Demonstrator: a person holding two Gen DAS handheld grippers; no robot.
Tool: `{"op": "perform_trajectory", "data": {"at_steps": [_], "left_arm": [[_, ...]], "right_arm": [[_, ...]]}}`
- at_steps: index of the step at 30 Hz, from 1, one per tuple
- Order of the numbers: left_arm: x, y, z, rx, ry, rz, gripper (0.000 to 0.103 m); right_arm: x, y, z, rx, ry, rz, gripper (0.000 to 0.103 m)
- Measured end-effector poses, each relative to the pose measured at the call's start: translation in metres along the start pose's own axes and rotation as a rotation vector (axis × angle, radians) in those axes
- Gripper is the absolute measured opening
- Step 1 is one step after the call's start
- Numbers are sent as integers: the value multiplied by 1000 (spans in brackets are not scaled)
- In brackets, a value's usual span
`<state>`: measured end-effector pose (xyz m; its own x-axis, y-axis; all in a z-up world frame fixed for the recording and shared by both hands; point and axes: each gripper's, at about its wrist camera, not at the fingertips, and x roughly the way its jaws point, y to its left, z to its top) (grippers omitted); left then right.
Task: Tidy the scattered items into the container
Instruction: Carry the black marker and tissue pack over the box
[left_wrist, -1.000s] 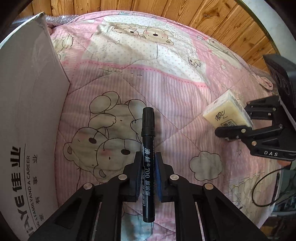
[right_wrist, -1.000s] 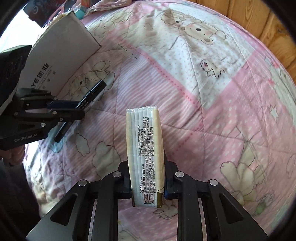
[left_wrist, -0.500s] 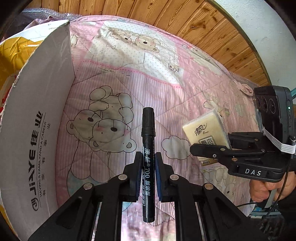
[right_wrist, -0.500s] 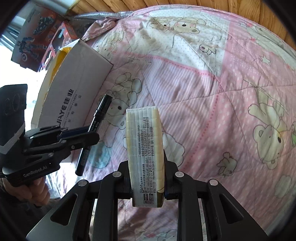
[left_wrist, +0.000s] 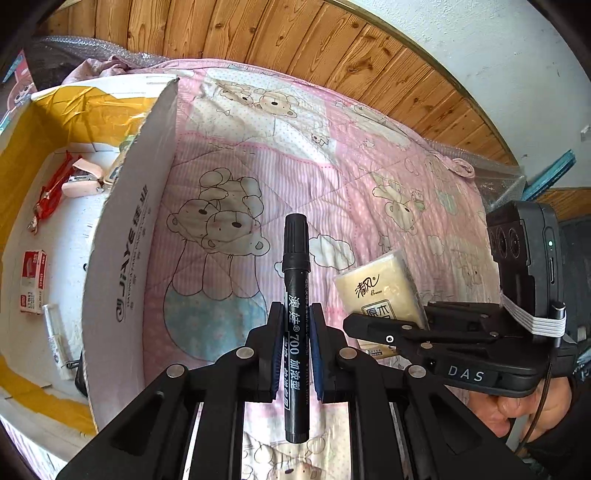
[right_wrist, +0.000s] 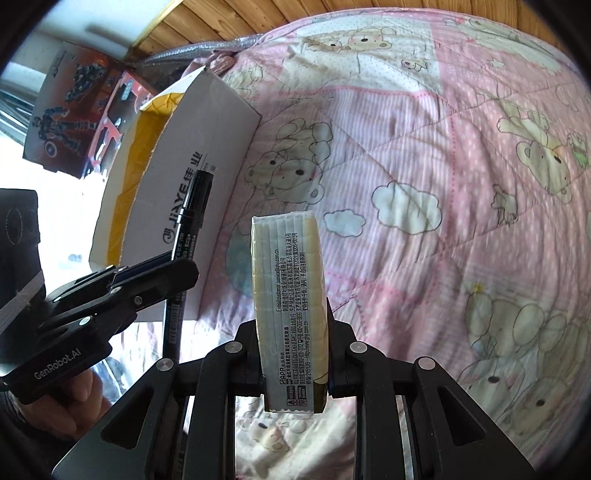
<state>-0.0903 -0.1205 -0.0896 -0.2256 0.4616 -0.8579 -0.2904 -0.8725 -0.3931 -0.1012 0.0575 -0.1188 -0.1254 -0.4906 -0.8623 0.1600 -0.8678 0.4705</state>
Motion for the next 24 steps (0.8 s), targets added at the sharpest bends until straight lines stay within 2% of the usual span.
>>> {"op": "perform_trajectory", "data": {"at_steps": [9, 14, 24], "left_arm": [[-50, 16, -22, -12, -85, -38, 14], [-78, 24, -33, -2, -131, -54, 14], [-116, 49, -57, -16, -175, -66, 14]], "right_arm": [[-13, 42, -44, 52, -40, -18, 23], [-16, 69, -63, 39, -50, -37, 23], [-19, 118, -86, 9, -75, -27, 23]]}}
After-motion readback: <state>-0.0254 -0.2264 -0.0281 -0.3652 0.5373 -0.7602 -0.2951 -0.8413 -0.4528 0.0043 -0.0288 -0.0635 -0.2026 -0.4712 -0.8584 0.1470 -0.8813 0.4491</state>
